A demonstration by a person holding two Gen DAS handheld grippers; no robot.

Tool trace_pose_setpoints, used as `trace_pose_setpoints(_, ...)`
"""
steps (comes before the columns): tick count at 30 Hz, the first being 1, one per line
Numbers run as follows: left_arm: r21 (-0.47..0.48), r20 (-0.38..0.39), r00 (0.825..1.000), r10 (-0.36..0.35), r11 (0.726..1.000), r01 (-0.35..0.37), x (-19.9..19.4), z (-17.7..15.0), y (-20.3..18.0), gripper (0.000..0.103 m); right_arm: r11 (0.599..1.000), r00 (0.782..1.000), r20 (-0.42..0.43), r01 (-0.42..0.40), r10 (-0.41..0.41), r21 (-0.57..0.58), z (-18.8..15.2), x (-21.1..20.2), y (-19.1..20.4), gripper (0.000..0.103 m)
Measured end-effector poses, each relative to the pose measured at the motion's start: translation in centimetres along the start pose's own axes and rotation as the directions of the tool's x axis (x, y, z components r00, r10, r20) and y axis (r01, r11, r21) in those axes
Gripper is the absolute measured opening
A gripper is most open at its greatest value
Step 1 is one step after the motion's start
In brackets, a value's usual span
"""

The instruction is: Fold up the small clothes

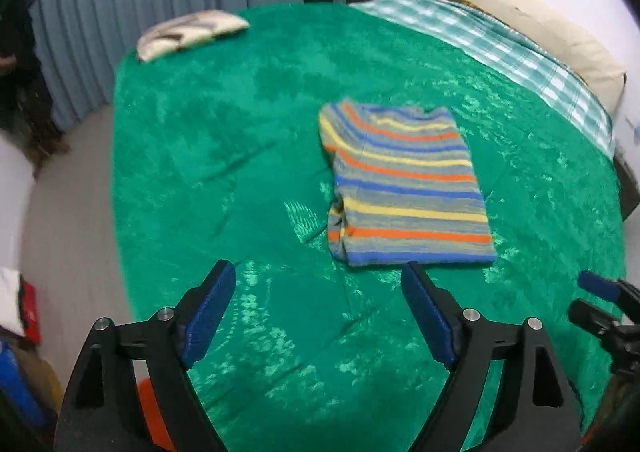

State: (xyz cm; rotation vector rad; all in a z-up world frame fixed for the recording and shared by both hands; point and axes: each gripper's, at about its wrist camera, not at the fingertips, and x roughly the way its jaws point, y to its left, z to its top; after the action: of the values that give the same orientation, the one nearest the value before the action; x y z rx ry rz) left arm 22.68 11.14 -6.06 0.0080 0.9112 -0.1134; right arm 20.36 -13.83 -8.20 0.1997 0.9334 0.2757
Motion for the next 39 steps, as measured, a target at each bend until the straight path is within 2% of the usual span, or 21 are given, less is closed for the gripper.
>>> trace_pose_setpoints(10,0.061,0.042,0.999,0.027,0.998,-0.029,-3.4,-0.5,-2.0,0.086,0.997,0.996,0.04,0.074,-0.074,0.001,-0.8,-4.6,1.9,0.076)
trace_pose_setpoints(12,0.065,0.044,0.999,0.027,0.997,-0.03,-3.6,-0.7,-2.3,0.086,0.995,0.995,0.035,0.096,-0.096,-0.007,-0.9,-5.0,2.3,0.082)
trace_pose_setpoints(15,0.068,0.047,0.999,0.023,0.997,-0.026,-4.0,-0.8,-2.7,0.087,0.99,0.99,0.034,0.14,-0.14,-0.019,-1.0,-5.4,2.9,0.086)
trace_pose_setpoints(18,0.074,0.039,0.999,0.019,0.997,-0.022,-3.9,-1.1,-3.1,0.088,0.977,0.977,0.031,0.211,-0.21,-0.037,-0.9,-5.5,3.3,0.086)
trace_pose_setpoints(21,0.078,0.018,1.0,0.012,0.997,-0.014,-3.3,-1.8,-3.6,0.089,0.951,0.952,0.027,0.306,-0.305,-0.052,-0.7,-5.6,3.5,0.086)
trace_pose_setpoints(25,0.086,-0.018,1.0,0.002,0.996,-0.001,-2.3,-2.8,-4.3,0.089,0.922,0.925,0.039,0.381,-0.379,-0.072,-0.5,-5.9,3.7,0.086)
trace_pose_setpoints(39,0.118,-0.049,0.999,0.012,0.993,-0.006,-0.8,-3.3,-5.5,0.089,0.874,0.88,0.036,0.475,-0.474,-0.104,0.1,-5.3,3.1,0.086)
